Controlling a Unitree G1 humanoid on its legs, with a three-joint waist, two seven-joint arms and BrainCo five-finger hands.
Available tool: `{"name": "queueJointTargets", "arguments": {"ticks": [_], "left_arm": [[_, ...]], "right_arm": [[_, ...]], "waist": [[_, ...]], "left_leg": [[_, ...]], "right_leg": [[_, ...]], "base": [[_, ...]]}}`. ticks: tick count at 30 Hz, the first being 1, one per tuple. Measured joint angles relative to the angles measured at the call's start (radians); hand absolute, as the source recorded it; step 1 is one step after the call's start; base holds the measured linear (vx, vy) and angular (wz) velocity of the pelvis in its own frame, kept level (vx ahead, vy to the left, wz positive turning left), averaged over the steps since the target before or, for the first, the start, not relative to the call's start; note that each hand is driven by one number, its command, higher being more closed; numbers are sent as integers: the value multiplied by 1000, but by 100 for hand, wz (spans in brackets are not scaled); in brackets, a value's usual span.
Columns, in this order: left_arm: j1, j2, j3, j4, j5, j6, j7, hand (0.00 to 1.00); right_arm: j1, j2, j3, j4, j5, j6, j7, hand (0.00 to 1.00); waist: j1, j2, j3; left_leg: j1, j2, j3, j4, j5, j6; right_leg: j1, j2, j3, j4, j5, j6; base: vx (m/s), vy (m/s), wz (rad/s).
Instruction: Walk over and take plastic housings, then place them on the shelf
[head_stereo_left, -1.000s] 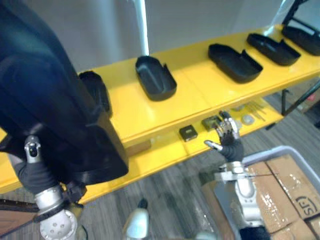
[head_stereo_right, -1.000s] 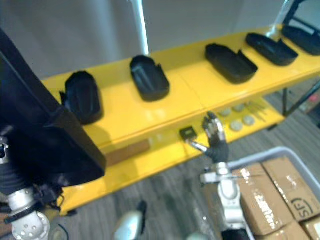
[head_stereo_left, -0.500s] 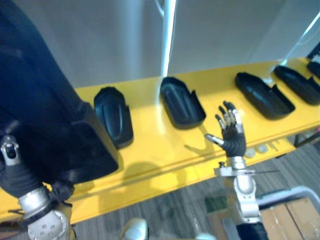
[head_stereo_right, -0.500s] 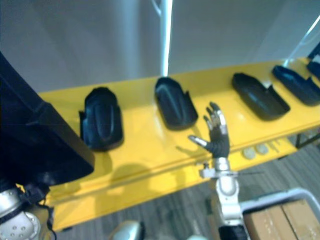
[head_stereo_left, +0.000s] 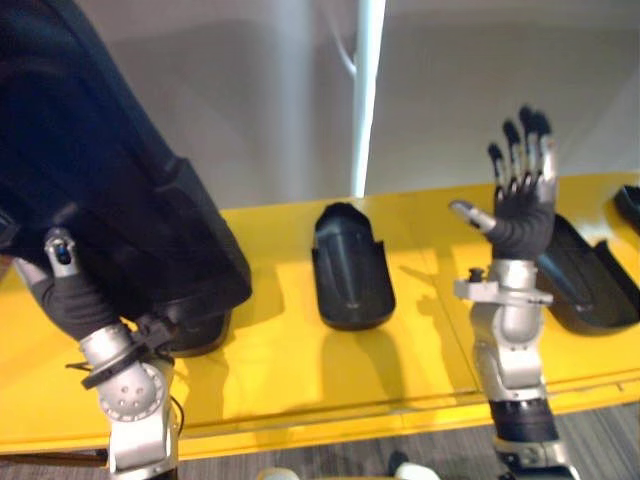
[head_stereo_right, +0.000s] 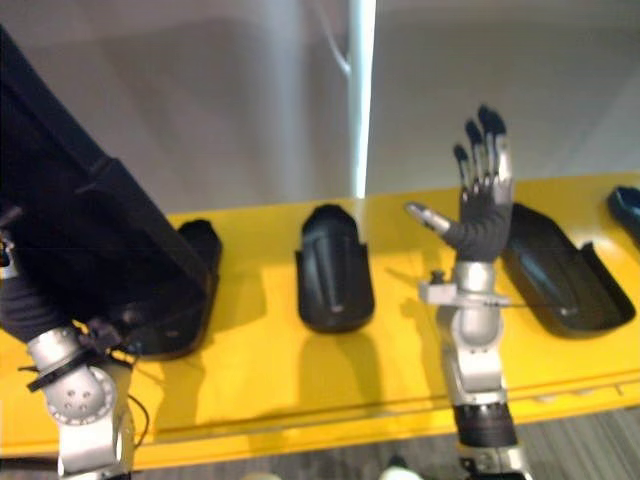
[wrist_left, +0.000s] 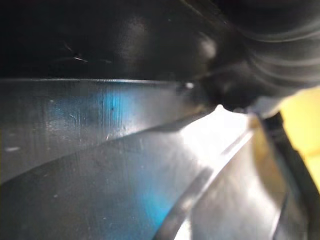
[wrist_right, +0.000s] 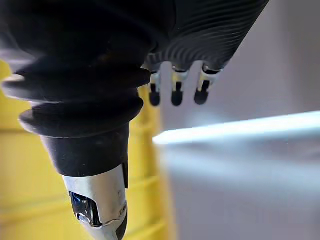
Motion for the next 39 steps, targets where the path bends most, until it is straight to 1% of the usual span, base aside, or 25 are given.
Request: {"name": "queueJointTargets", "arguments": {"ticks": [1, 3, 6, 7, 8, 10, 12, 13, 14, 15, 17, 19, 20, 21, 22, 23, 24, 25, 26, 27, 28, 31, 33, 35, 39], "left_arm": [[7, 1, 0, -1, -1, -1, -5, 100], [11, 1, 1, -12, -8, -2, -29, 100], [36, 4, 48, -51, 5, -1, -40, 100], [53, 12, 100, -71, 19, 2, -39, 100], [62, 18, 133, -79, 37, 3, -37, 100], [90, 47, 249, -91, 53, 5, -31, 100], [133, 100, 395, -89, 54, 28, -32, 100], [144, 111, 429, -86, 52, 35, -36, 100], [162, 143, 493, -59, 51, 52, -48, 100], [172, 163, 521, -34, 51, 62, -55, 100], [185, 196, 560, 27, 40, 83, -81, 100], [196, 244, 598, 151, 24, 105, -112, 100], [203, 257, 607, 185, 13, 109, -118, 100], [206, 287, 620, 262, -4, 126, -127, 100], [201, 331, 622, 362, -8, 135, -132, 100], [200, 357, 622, 417, -8, 140, -138, 100], [192, 406, 621, 529, -8, 160, -155, 100], [173, 454, 619, 640, -9, 181, -174, 100], [159, 476, 616, 689, -9, 201, -190, 100], [134, 518, 607, 782, -19, 241, -219, 100], [114, 559, 583, 869, -45, 263, -241, 100], [75, 629, 527, 997, -42, 310, -305, 100], [37, 688, 475, 1089, -26, 349, -375, 100], [7, 735, 438, 1136, -7, 369, -425, 100], [-75, 845, 333, 1182, 14, 402, -515, 100]], "right_arm": [[0, 2, 6, -32, -5, 2, -2, 0], [5, -2, -11, -59, -30, 17, -15, 0], [48, -7, -59, -64, -95, 46, -60, 0], [82, -8, -92, -67, -122, 47, -79, 0], [103, -9, -112, -73, -130, 47, -90, 0], [157, -15, -179, -87, -136, 47, -113, 0], [214, -21, -280, -93, -138, 49, -160, 0], [226, -21, -301, -94, -145, 52, -178, 0], [261, -20, -355, -94, -168, 76, -234, 0], [284, -20, -382, -94, -183, 88, -268, 0], [320, -20, -434, -93, -218, 109, -334, 0], [361, -23, -539, -87, -278, 149, -457, 0], [364, -27, -569, -80, -283, 157, -477, 0], [375, -41, -628, -64, -297, 180, -533, 0], [390, -53, -683, -28, -303, 194, -573, 0], [394, -60, -706, -4, -302, 200, -589, 0], [402, -71, -738, 50, -290, 203, -605, 0], [413, -77, -759, 97, -264, 203, -611, 0], [421, -78, -767, 119, -248, 203, -610, 0], [438, -79, -772, 160, -221, 203, -610, 0], [454, -79, -770, 205, -213, 204, -610, 0], [481, -78, -769, 330, -212, 207, -613, 0], [500, -75, -768, 462, -189, 205, -618, 0], [504, -67, -770, 568, -154, 203, -635, 0], [518, -25, -770, 726, -145, 201, -634, 0]], "waist": [[-3, -6, -5], [-13, -22, -14], [4, -25, -15], [7, -25, -15], [7, -25, -16], [10, -23, -16], [10, -22, -20], [10, -22, -20], [10, -22, -22], [10, -19, -24], [10, -12, -27], [-8, 2, -43], [-10, 7, -47], [-12, 14, -51], [-19, 18, -54], [-23, 20, -54], [-40, 20, -54], [-46, 19, -54], [-47, 18, -53], [-54, 17, -54], [-62, 14, -52], [-72, 3, -44], [-87, -7, -40], [-99, -14, -36], [-101, -24, -30]], "left_leg": [[-10, -3, 42, -10, 12, 14], [-30, -16, 92, -44, 45, 16], [-30, -30, 70, -128, 87, 19], [-27, -32, 59, -149, 94, 19], [-26, -33, 60, -156, 95, 21], [-14, -35, 65, -179, 97, 23], [-12, -38, 85, -199, 97, 23], [-11, -38, 93, -204, 97, 23], [-11, -42, 101, -206, 96, 24], [-9, -43, 108, -208, 96, 23], [3, -46, 121, -216, 97, 22], [7, -52, 131, -226, 97, 22], [7, -54, 140, -229, 97, 22], [9, -57, 161, -234, 98, 22], [12, -59, 172, -237, 98, 22], [17, -59, 179, -237, 98, 22], [26, -59, 200, -238, 98, 22], [38, -60, 215, -238, 97, 23], [41, -60, 224, -238, 96, 24], [41, -61, 233, -238, 93, 29], [39, -63, 246, -238, 91, 29], [40, -70, 271, -233, 84, 39], [40, -85, 284, -230, 82, 41], [41, -92, 286, -231, 82, 42], [40, -94, 297, -230, 82, 42]], "right_leg": [[26, -15, -42, -25, 3, 5], [54, -40, -119, -56, 12, 13], [88, -50, -193, -99, 28, 16], [104, -50, -213, -117, 33, 19], [108, -50, -219, -124, 35, 20], [123, -49, -225, -145, 39, 22], [125, -49, -217, -169, 52, 19], [124, -49, -213, -174, 56, 19], [124, -52, -208, -185, 65, 22], [122, -53, -203, -185, 66, 24], [120, -56, -190, -184, 69, 26], [111, -64, -182, -180, 69, 27], [102, -66, -174, -175, 70, 29], [84, -69, -153, -168, 71, 32], [73, -71, -137, -161, 72, 33], [68, -72, -129, -156, 72, 33], [67, -74, -119, -149, 72, 34], [65, -74, -104, -145, 70, 33], [61, -73, -98, -143, 70, 33], [48, -74, -80, -133, 68, 32], [33, -78, -71, -118, 64, 35], [5, -88, -43, -85, 53, 40], [-18, -104, -22, -54, 41, 42], [-22, -111, -18, -46, 38, 40], [-34, -113, -8, -36, 37, 38]], "base": [[6, -1, 91], [0, 3, 125], [-37, -3, 85], [-58, -3, 56], [-38, 6, 37], [-26, 15, 11], [-41, 28, -7], [-56, 42, -16], [-43, 35, -15], [-27, 35, -14], [8, 34, -16], [26, 44, -14], [27, 55, -27], [25, 56, -36], [28, 53, -39], [35, 38, -30], [19, 33, -33], [10, 35, -34], [-15, 31, -35], [-27, 29, -30], [-32, 27, -27], [-43, 33, -25], [-42, 46, -14], [-28, 39, -3], [-9, 1, -5]]}}
